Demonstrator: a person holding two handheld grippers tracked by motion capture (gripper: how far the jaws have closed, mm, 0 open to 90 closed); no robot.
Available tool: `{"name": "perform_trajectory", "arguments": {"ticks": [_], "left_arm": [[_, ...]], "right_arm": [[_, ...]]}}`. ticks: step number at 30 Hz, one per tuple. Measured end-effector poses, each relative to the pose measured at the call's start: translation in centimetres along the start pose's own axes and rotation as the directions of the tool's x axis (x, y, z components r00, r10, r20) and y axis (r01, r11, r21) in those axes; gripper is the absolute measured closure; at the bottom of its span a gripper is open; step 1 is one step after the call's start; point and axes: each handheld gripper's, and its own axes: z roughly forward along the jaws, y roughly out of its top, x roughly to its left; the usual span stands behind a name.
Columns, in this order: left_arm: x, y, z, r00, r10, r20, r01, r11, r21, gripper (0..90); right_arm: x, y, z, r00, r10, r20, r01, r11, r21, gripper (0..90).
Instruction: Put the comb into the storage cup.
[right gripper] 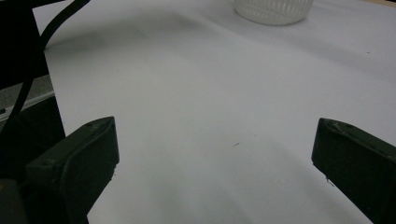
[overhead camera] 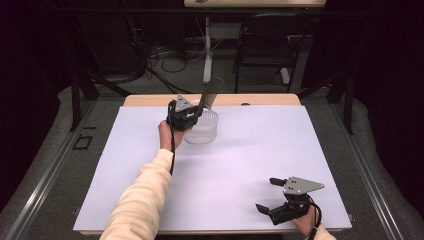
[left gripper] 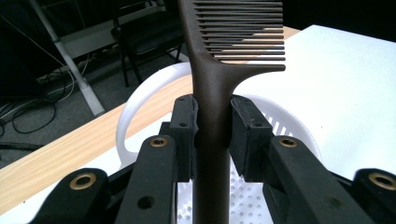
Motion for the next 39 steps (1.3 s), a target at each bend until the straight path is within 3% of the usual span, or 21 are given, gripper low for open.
{"name": "perform_trajectory", "arguments": {"ticks": [18, 30, 39], "left_arm": [[-0.1, -0.3, 0.8, 0.9984, 0.053, 0.021, -0.054, 0.9976, 0.043, 72.0], [-0.5, -0.4, 1.5, 0.9936, 0.108, 0.033, -0.110, 0.9904, 0.083, 71.2], [-0.7, -0.2, 1.3, 0.9887, 0.139, 0.056, -0.143, 0.9859, 0.086, 55.7]], "right_arm": [[-0.1, 0.0, 0.0, 1.0000, 0.000, 0.001, 0.000, 1.000, 0.001, 0.4], [0.0, 0.0, -0.1, 1.0000, 0.002, -0.001, -0.002, 1.000, 0.001, 0.4], [0.0, 0.0, -0.1, 1.0000, 0.002, 0.001, -0.002, 1.000, 0.000, 0.4]]}}
